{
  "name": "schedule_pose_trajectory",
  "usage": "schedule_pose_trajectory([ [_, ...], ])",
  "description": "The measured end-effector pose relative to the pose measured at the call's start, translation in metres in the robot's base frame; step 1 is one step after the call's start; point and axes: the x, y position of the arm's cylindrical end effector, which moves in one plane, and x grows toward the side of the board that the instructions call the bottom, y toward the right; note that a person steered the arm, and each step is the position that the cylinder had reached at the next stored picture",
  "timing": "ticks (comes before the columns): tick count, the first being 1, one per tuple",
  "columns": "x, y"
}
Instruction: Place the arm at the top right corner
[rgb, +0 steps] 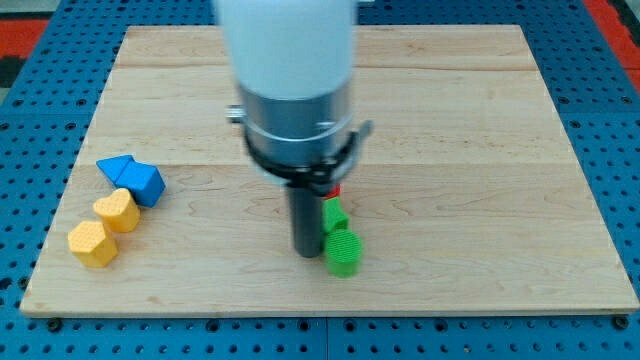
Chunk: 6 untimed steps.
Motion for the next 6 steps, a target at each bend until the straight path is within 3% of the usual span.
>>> schedule_pose_trajectory([
  [1,-0.005,0.028],
  [3,-0.104,-0.043],
  [5,-0.047,-0.083],
  [6,-0.06,-0.032],
])
